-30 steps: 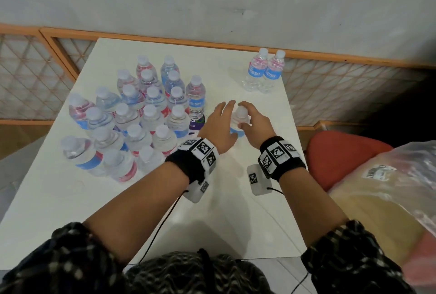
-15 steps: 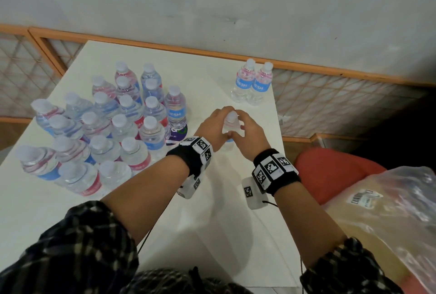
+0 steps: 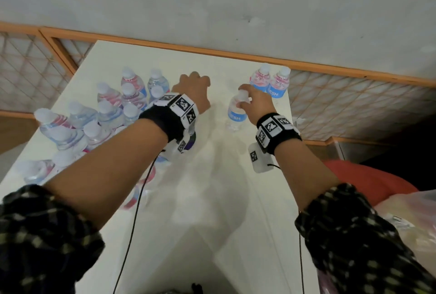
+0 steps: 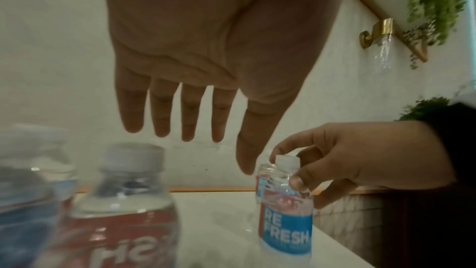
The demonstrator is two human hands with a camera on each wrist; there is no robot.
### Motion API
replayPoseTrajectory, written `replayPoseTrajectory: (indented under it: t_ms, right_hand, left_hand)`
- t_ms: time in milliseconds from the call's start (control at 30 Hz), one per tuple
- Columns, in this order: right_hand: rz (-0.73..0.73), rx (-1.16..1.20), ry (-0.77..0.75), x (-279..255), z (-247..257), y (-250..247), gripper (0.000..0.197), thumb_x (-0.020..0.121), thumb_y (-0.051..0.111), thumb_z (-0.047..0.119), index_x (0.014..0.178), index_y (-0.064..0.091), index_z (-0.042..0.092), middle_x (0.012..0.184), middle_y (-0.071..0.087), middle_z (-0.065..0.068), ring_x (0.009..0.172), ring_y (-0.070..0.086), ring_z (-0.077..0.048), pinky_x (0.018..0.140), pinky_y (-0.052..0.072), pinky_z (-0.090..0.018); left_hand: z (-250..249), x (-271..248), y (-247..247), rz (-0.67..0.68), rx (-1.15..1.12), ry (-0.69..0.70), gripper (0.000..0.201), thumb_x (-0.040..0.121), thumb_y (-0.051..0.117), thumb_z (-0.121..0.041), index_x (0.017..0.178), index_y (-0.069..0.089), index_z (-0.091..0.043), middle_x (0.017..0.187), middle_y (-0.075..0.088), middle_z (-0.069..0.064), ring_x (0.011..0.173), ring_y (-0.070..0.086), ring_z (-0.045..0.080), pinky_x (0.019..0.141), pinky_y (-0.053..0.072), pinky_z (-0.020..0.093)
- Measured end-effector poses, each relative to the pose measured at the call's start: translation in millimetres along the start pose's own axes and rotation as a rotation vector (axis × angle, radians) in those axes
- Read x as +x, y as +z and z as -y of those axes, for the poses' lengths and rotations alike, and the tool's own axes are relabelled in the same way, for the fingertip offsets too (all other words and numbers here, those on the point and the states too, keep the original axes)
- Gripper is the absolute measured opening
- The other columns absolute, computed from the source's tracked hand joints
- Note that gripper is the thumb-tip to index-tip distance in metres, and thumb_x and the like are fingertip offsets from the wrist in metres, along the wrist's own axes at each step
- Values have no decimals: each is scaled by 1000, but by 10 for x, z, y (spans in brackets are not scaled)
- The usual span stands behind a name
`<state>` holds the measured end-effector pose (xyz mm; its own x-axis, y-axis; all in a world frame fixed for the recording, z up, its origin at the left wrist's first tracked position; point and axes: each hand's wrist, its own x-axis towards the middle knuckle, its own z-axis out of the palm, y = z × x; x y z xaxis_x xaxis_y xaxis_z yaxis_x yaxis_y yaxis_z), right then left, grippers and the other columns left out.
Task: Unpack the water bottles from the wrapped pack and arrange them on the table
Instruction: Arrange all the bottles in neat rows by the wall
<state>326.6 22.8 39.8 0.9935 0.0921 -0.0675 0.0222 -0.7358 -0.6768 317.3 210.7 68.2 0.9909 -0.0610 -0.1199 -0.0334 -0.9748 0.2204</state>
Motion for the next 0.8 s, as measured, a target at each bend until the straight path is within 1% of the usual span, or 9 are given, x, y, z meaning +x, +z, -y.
replayPoseTrajectory:
  t_ms: [133,300,367,400,500,600,667,733,800]
  right_hand:
    - [-33,-36,-16,309,83,6,39,89,55,7,127,53,13,118,61,-14,107,57,-29,79,39,-23]
    - [-50,-105,21,559,113,4,48,93,43,4,137,46,21,130,55,-13,114,54,-29,82,41,-24]
    - [-44,-123,23,635,132,5,50,94,39,0,139,43,21,131,54,-13,115,54,-30,82,43,-26]
    - [-45,-140,22,667,144,0,52,94,38,-2,140,42,21,131,54,-14,113,55,-30,82,44,-27]
    - [-60,-179,13,712,152,-4,55,93,36,-7,142,41,19,129,56,-16,112,56,-31,83,46,-29]
    - [-53,-203,2,698,134,9,55,93,38,-7,142,40,18,132,54,-17,119,53,-32,95,44,-34]
    - [-57,-213,4,692,125,12,55,93,38,-7,142,40,19,133,54,-17,120,52,-32,98,44,-35]
    - [-64,-224,2,698,129,17,55,93,38,-7,142,40,19,134,54,-16,121,52,-32,99,44,-35]
    - [-69,-241,-5,707,127,21,56,93,38,-7,143,39,18,134,54,-16,120,53,-32,97,44,-34]
  left_hand:
    - [332,36,38,140,141,-37,45,85,61,-24,127,48,-14,116,51,9,111,54,30,74,37,32]
    - [328,48,45,207,218,0,31,92,50,-12,122,56,-9,120,60,10,87,50,19,66,39,24]
    - [266,51,71,180,213,8,14,91,51,-8,97,62,-15,91,61,5,71,51,19,63,37,24]
    - [214,59,70,168,213,19,14,90,52,-6,84,57,-18,74,51,1,60,45,15,61,36,23]
    - [31,115,-7,158,143,35,25,88,54,-4,68,47,-17,60,32,-2,51,34,13,55,33,23]
    - [-97,282,-36,159,81,22,33,89,55,-5,62,41,-18,65,38,0,54,36,11,48,30,20]
    - [-160,434,-63,214,54,35,5,86,60,-6,86,64,-10,87,61,6,72,58,19,60,41,23]
    - [-213,560,-103,239,65,65,27,85,62,-8,112,65,-7,115,65,9,98,62,26,72,43,26]
    - [-244,667,-130,220,33,90,35,87,61,-8,122,61,-11,128,59,9,115,57,27,82,43,27]
